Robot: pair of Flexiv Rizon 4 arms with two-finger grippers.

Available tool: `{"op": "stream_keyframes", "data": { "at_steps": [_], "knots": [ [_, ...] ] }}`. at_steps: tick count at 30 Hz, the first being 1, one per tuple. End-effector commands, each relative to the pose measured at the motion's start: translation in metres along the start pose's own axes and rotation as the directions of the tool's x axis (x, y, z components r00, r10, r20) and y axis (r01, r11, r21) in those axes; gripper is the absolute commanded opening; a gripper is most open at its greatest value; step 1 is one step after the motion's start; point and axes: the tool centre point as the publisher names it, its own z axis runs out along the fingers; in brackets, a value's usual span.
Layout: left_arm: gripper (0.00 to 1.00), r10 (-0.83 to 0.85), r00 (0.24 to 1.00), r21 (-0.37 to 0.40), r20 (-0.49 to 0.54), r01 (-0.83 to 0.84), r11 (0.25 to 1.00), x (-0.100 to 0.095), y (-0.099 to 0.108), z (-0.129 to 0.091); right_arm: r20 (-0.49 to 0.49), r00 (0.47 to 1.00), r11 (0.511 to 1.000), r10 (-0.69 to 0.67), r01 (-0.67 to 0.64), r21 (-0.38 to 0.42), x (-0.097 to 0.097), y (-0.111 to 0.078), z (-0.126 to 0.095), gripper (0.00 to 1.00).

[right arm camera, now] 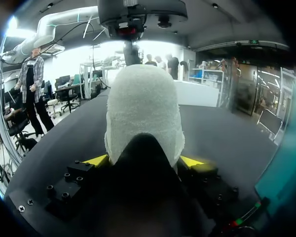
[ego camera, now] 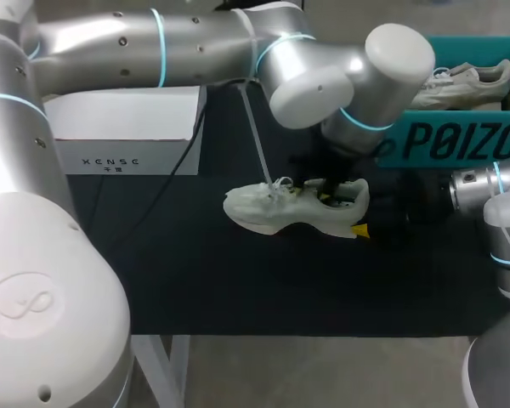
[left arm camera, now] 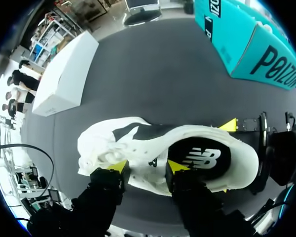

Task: Take the shoe out of the shoebox, open the shoe tongue, remove and reinsert the insole, then place the shoe into the shoebox

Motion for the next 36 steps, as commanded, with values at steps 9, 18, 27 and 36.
{"op": "stream_keyframes", "data": {
  "at_steps": [9, 18, 27, 36],
  "knots": [
    [0.0, -0.012, 1.0, -0.004, -0.013, 0.012, 1.0, -0.022, -0.009, -0.012, 0.001, 1.0, 1.0, 0.0, 0.0, 0.002, 0.0, -0.002, 0.005, 0.0],
    [0.0, -0.048, 0.999, -0.019, -0.019, 0.047, 0.999, -0.045, -0.021, -0.013, 0.001, 1.0, 1.0, 0.0, 0.0, 0.002, 0.0, -0.002, 0.005, 0.0],
    [0.0, -0.063, 0.997, -0.049, -0.046, 0.061, 0.997, -0.056, -0.022, -0.019, 0.001, 1.0, 1.0, 0.0, 0.0, 0.002, 0.0, -0.002, 0.005, 0.0],
    [0.0, -0.05, 0.993, -0.083, -0.109, 0.041, 0.996, -0.072, -0.021, -0.036, 0.001, 1.0, 1.0, 0.0, 0.0, 0.002, 0.0, -0.002, 0.005, 0.0]
  ]
}}
